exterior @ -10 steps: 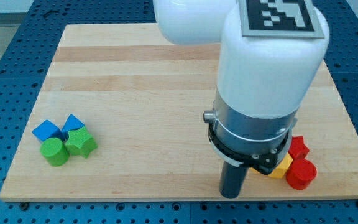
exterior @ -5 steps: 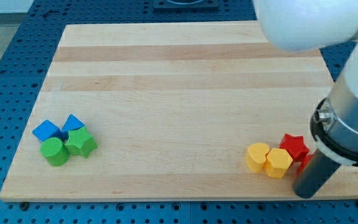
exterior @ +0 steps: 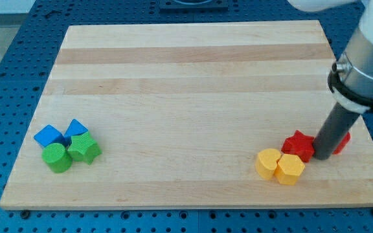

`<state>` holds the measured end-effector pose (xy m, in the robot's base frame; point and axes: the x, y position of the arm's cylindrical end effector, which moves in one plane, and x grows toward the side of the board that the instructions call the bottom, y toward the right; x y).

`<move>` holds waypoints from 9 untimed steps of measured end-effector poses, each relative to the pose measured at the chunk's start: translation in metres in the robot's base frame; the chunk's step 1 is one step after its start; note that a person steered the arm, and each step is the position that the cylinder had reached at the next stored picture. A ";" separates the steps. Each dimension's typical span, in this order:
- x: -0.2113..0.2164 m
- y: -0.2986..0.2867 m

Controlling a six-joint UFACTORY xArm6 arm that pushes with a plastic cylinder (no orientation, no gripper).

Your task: Move the red circle to the center right

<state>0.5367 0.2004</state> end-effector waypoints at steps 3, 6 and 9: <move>0.006 0.049; -0.043 0.069; 0.007 0.017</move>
<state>0.5435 0.2169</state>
